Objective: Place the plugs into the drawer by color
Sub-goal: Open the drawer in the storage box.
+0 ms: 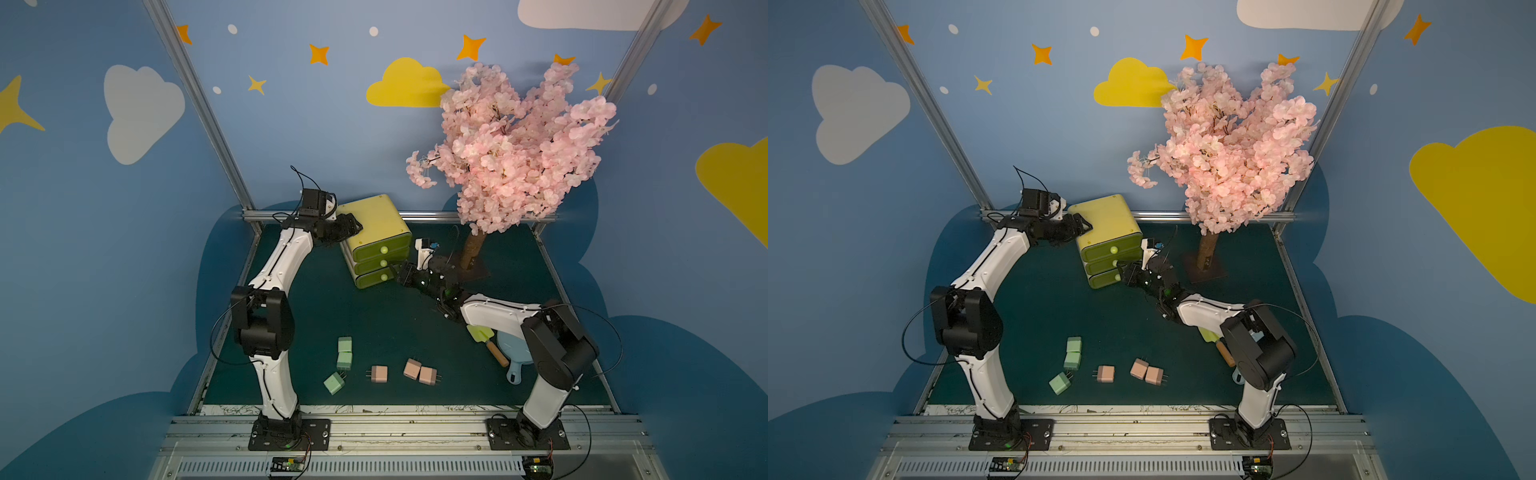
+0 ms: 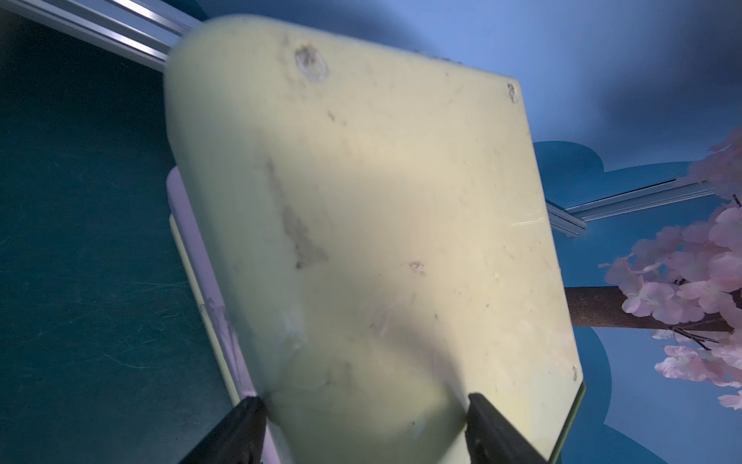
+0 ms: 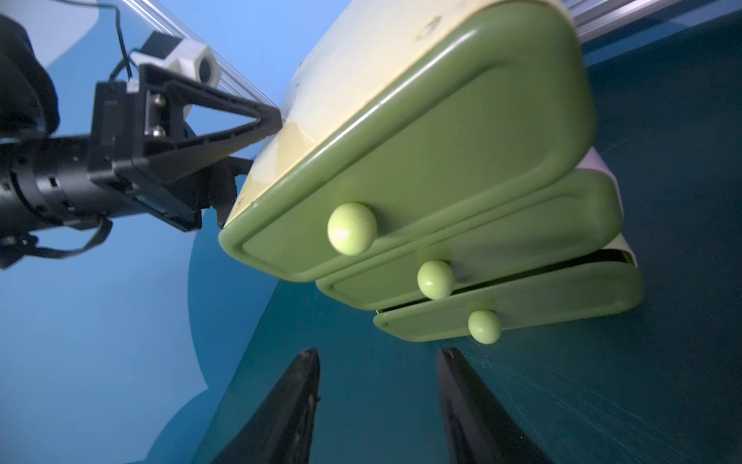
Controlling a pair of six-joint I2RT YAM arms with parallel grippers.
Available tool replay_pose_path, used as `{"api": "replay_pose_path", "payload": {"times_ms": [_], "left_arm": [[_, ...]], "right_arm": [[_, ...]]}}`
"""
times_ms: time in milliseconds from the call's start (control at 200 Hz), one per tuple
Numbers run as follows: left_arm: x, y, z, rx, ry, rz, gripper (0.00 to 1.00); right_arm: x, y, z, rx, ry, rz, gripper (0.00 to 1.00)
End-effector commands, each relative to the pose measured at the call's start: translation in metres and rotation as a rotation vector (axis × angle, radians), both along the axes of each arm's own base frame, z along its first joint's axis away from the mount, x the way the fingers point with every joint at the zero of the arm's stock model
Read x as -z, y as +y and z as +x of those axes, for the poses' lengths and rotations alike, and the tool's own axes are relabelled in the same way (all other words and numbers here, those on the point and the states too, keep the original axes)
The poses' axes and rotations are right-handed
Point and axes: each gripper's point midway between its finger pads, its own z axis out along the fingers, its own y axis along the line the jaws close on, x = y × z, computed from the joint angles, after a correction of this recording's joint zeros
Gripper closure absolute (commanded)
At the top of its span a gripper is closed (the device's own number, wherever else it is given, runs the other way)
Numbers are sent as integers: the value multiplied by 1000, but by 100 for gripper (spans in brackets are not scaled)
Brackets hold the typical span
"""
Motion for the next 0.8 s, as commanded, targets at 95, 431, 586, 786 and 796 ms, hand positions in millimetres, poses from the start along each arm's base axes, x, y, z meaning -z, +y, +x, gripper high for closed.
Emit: {"api": "replay_pose_path", "payload": {"times_ms": [95, 431, 586, 786, 796], "left_arm": [[-9, 0, -4, 13, -16, -12, 20], [-8, 1, -3, 8, -12, -11, 20], [-5, 2, -3, 8, -8, -5, 20], [-4, 2, -3, 6, -2, -9, 20], [-4, 1, -3, 7, -2, -8, 20]], "right_arm": [[7, 7, 21, -67, 69, 182, 51], [23, 12, 33, -54, 83, 203, 52], [24, 16, 36, -68, 95, 234, 54], [32, 20, 38, -59, 153, 305, 55], [33, 20, 38, -58, 156, 311, 55]]}}
